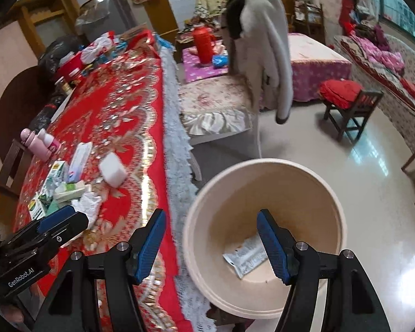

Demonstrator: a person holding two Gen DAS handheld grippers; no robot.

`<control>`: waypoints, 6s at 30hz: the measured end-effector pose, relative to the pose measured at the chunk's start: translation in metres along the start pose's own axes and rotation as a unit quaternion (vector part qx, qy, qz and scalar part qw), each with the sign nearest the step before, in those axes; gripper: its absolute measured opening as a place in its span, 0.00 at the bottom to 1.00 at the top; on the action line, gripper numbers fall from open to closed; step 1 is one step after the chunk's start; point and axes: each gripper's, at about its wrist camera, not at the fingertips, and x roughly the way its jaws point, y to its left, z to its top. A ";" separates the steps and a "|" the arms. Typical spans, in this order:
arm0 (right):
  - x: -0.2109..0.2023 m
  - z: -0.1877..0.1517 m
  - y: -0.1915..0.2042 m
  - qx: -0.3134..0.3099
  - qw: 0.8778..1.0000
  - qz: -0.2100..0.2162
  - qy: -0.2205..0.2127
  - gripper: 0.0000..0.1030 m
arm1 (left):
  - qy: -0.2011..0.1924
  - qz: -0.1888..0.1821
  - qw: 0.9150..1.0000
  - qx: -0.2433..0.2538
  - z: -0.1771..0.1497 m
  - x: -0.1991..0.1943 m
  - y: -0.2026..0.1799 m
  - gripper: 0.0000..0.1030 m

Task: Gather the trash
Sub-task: 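Move both open tools back over the items on the tablecloth, then grasp the clear plastic wrapper with left tool while right tool grasps white crumpled tissue, then carry the wrapper and tissue over the beige bucket and open both tools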

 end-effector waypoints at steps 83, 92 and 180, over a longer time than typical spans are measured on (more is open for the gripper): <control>0.138 -0.025 0.213 -0.169 0.977 0.074 0.105 0.25 | 0.003 0.092 0.968 -0.234 -0.001 -0.028 0.269 0.07; 0.099 -0.014 0.194 -0.145 0.981 0.101 0.077 0.18 | 0.003 0.074 0.974 -0.216 -0.003 -0.050 0.264 0.05; -0.005 -0.044 -0.097 0.082 0.994 -0.050 0.042 0.18 | 0.117 -0.105 0.987 0.041 0.009 0.095 -0.080 0.12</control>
